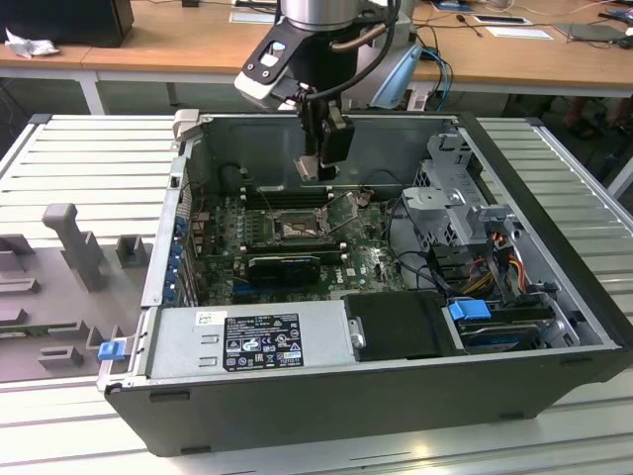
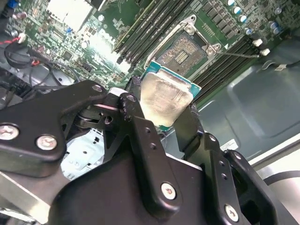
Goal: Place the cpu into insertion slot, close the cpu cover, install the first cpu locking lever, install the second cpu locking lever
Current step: 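Place the cpu into insertion slot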
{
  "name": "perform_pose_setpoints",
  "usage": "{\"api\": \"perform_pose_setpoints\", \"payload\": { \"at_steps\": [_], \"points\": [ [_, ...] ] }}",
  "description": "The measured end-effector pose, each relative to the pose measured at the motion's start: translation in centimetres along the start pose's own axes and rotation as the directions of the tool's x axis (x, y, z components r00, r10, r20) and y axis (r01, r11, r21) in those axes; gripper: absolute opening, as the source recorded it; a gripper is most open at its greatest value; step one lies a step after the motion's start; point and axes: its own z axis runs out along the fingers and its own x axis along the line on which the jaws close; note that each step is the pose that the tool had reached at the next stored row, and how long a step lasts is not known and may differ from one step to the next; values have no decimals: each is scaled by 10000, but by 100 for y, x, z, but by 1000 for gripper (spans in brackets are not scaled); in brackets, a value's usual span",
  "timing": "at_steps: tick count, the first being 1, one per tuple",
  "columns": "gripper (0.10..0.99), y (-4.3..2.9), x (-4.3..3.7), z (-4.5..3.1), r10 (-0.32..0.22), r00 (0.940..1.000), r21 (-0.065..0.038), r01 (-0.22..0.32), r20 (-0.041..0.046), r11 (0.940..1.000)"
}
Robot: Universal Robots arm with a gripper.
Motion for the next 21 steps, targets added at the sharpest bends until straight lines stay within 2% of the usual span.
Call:
{"api": "perform_pose_setpoints", "payload": {
  "at_steps": [3, 9, 15, 21],
  "points": [
    [529, -1, 0, 12, 121, 9999, 6, -121, 9, 9999],
    [529, -7, -2, 89, 128, 9999, 24, -128, 61, 9999],
    [529, -10, -2, 122, 282, 9996, 70, -283, 66, 9996],
    [529, -11, -3, 138, 508, 9987, 68, -508, 83, 9987]
  ]
}}
